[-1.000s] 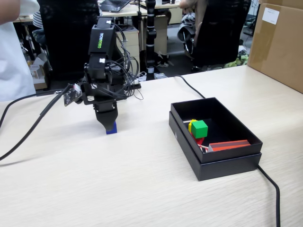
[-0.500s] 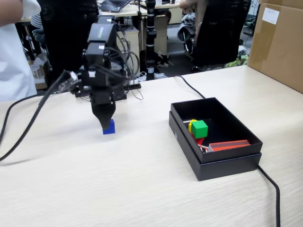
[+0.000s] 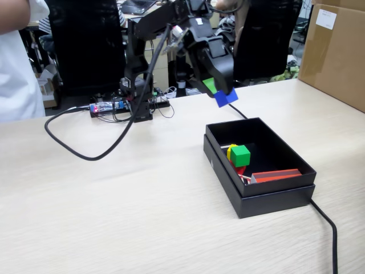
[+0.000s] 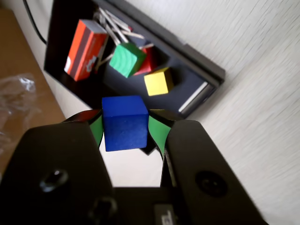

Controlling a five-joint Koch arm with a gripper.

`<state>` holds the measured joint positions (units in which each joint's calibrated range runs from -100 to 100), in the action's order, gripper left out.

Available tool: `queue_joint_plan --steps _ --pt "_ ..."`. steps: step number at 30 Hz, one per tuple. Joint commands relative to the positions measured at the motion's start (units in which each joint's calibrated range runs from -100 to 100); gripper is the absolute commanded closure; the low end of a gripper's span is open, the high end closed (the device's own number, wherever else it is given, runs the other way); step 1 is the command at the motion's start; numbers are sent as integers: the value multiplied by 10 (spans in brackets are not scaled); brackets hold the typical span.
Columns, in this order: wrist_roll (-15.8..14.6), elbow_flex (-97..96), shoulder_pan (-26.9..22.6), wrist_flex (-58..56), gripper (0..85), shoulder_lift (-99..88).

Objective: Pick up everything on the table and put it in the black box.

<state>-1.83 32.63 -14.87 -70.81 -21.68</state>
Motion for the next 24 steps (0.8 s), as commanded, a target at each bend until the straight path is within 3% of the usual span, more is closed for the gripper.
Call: queue_joint_plan --steps 1,13,20,24 --pt "-5 86 -13 0 799 74" --pt "-21 99 -17 -3 794 276" --pt "-20 89 -14 -17 513 239" --pt "-14 89 -5 -18 481 151"
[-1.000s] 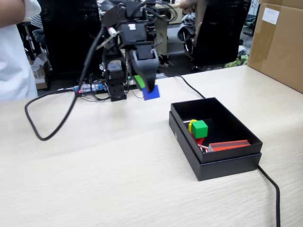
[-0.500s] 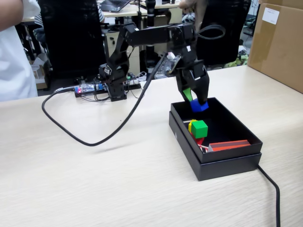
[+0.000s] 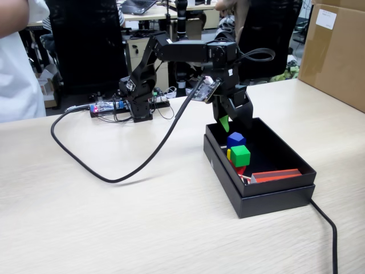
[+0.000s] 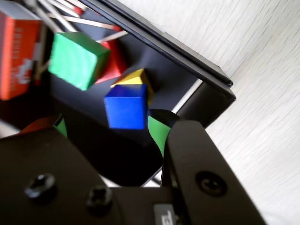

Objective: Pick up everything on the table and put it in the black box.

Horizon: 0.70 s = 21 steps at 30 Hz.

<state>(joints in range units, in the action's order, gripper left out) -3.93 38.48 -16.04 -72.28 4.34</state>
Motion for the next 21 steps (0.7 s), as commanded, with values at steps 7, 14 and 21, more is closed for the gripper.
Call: queue_joint_plan --steps 7,14,21 --pt "26 -25 60 -3 366 -382" --pt "48 -237 161 -1 378 -621" --pt "51 -597 214 168 341 -816"
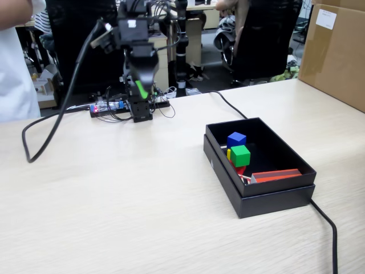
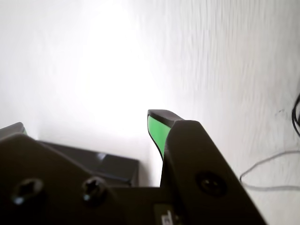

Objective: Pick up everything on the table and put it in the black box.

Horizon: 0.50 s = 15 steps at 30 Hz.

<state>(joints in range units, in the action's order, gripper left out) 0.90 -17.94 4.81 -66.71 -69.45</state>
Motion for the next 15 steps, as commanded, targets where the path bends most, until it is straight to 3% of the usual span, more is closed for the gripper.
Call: queue_joint_plan --steps 1,8,15 --pt "2 -72 6 135 341 -100" --pt "-11 -314 -20 315 341 -227" --pt "-13 -471 -42 397 337 -297"
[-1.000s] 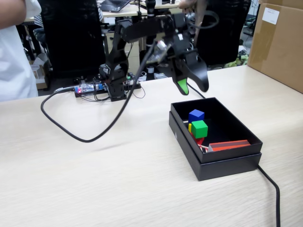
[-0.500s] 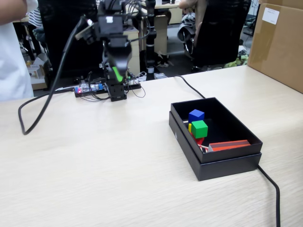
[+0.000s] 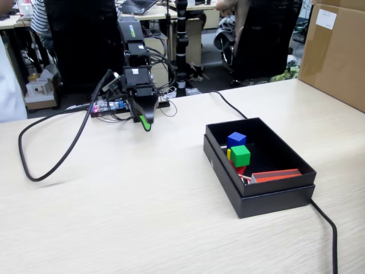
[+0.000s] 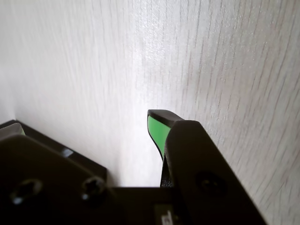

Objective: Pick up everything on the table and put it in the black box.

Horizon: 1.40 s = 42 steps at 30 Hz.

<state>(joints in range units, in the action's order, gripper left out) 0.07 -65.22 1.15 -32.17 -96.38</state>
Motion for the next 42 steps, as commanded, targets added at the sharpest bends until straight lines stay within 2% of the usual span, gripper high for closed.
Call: queue_joint_plan --steps 1,7,12,42 --pt "-4 -32 -7 79 333 -29" --pt "3 -197 -6 275 345 -34" --pt "4 -301 -12 328 343 -36" --pt "3 -314 -12 320 358 -35"
